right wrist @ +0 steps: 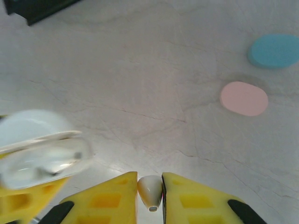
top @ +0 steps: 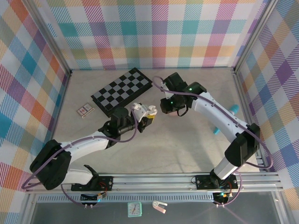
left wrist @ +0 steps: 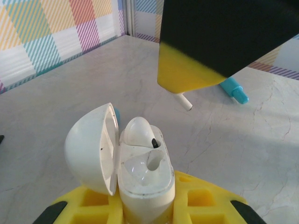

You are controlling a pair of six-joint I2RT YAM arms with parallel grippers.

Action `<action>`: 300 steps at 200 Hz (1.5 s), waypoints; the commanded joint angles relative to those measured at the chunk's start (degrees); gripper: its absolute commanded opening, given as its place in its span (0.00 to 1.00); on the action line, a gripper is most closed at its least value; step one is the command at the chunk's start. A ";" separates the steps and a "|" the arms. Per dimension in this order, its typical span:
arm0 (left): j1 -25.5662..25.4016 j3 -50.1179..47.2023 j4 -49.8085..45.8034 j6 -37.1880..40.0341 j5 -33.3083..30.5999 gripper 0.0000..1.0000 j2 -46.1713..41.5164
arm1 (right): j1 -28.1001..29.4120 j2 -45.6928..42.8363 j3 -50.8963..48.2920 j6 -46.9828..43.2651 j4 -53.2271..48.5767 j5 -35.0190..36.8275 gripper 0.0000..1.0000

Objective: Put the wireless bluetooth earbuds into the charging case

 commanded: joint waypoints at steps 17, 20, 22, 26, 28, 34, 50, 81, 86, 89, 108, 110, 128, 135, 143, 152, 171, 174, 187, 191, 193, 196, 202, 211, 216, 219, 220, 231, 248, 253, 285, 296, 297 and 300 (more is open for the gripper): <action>-1.01 3.61 3.50 -4.03 -2.98 0.00 3.04 | 0.08 -3.27 -0.80 1.48 3.92 -4.69 0.19; -1.01 3.71 3.58 -4.26 -2.98 0.00 3.13 | 0.16 -3.36 -0.81 1.45 4.10 -4.85 0.19; -1.01 3.75 3.56 -4.47 -2.98 0.00 3.31 | 0.20 -3.37 -0.84 1.48 4.24 -4.97 0.19; -1.07 3.98 3.61 -4.76 -2.94 0.00 3.53 | 0.14 -3.45 -0.85 1.41 4.49 -5.18 0.19; -1.05 4.08 3.64 -4.92 -2.89 0.00 3.69 | 0.13 -3.46 -0.85 1.40 4.56 -5.34 0.19; -1.10 4.37 3.54 -5.34 -2.87 0.00 3.99 | 0.12 -3.57 -0.86 1.34 5.12 -5.75 0.19; -1.58 5.27 2.72 -5.70 -2.97 0.00 4.43 | 0.02 -3.63 -0.93 1.52 6.47 -6.89 0.19; -2.03 6.41 1.14 -6.57 -3.38 0.00 4.57 | -0.18 -3.48 -0.76 2.13 8.50 -8.79 0.19; -2.10 6.56 0.95 -6.67 -3.41 0.00 4.63 | -0.22 -3.46 -0.74 2.24 8.70 -8.97 0.19; -2.15 6.59 0.85 -6.74 -3.43 0.00 4.59 | -0.23 -3.46 -0.76 2.27 8.90 -9.10 0.19; -2.09 6.67 0.51 -7.17 -3.69 0.00 4.44 | -0.22 -3.46 -0.76 2.35 9.47 -9.43 0.19; -2.14 6.73 0.49 -7.15 -3.75 0.00 4.43 | -0.22 -3.41 -0.76 2.36 9.56 -9.43 0.19; -2.09 6.83 0.37 -7.81 -3.53 0.00 4.26 | -0.23 -3.28 -0.76 2.37 9.80 -9.50 0.19; -2.15 6.79 0.39 -8.14 -3.50 0.00 4.24 | -0.31 -3.28 -0.75 2.36 9.93 -9.67 0.19; -2.15 6.81 0.39 -8.35 -3.42 0.00 4.23 | -0.35 -3.35 -0.76 2.45 10.34 -9.95 0.19; -2.15 6.86 0.39 -8.45 -3.43 0.00 4.17 | -0.32 -3.29 -0.91 2.46 10.75 -10.29 0.19; -2.15 6.92 0.57 -8.67 -3.20 0.00 4.21 | -0.31 -2.97 -0.85 2.58 11.24 -10.81 0.19; -2.15 6.96 0.57 -8.66 -3.24 0.00 4.13 | -0.34 -2.94 -0.87 2.58 11.25 -10.84 0.19; -2.17 6.85 0.72 -8.65 -3.16 0.00 3.95 | -0.33 -2.68 -0.85 2.63 11.40 -10.93 0.19; -2.16 6.91 0.73 -8.68 -3.14 0.00 3.80 | -0.33 -2.59 -0.83 2.54 11.51 -10.93 0.19; -2.15 6.92 0.74 -8.69 -3.15 0.00 3.76 | -0.32 -2.58 -0.78 2.56 11.56 -10.93 0.19; -2.20 6.91 0.72 -8.69 -3.20 0.00 3.77 | -0.36 -2.58 -0.77 2.54 11.60 -10.97 0.19; -2.16 6.84 0.74 -8.69 -3.16 0.00 3.54 | -0.40 -2.54 -0.93 2.55 11.69 -11.01 0.19; -2.16 6.77 0.71 -8.69 -3.16 0.00 3.34 | -0.41 -2.32 -0.83 2.54 11.74 -11.10 0.19; -2.15 6.75 0.74 -8.71 -3.16 0.00 3.17 | -0.40 -2.23 -0.87 2.54 11.87 -11.10 0.19; -2.13 6.65 0.74 -8.70 -3.16 0.00 3.16 | -0.40 -2.15 -0.83 2.54 11.87 -11.10 0.19; -2.14 6.61 0.74 -8.70 -3.16 0.00 3.12 | -0.40 -2.10 -0.84 2.54 11.87 -11.10 0.19; -2.15 6.53 0.73 -8.70 -3.16 0.00 2.81 | -0.41 -1.88 -0.82 2.53 11.82 -11.11 0.19; -2.20 6.23 1.02 -8.53 -3.12 0.00 2.39 | -0.49 -1.62 -0.87 2.52 12.03 -11.19 0.19; -2.09 6.19 1.16 -8.53 -3.12 0.00 2.33 | -0.55 -1.54 -1.01 2.49 12.05 -11.19 0.19; -2.15 6.13 1.26 -8.67 -3.24 0.00 1.67 | -0.72 -1.27 -1.37 2.47 12.27 -11.36 0.19; -2.15 6.21 1.27 -8.69 -3.40 0.00 1.61 | -0.75 -1.17 -1.48 2.56 12.23 -11.45 0.19; -2.15 6.17 1.27 -8.69 -3.41 0.00 1.64 | -0.75 -1.17 -1.47 2.55 12.23 -11.45 0.19; -2.11 6.17 1.27 -8.73 -3.42 0.00 1.62 | -0.78 -1.17 -1.59 2.54 12.35 -11.52 0.19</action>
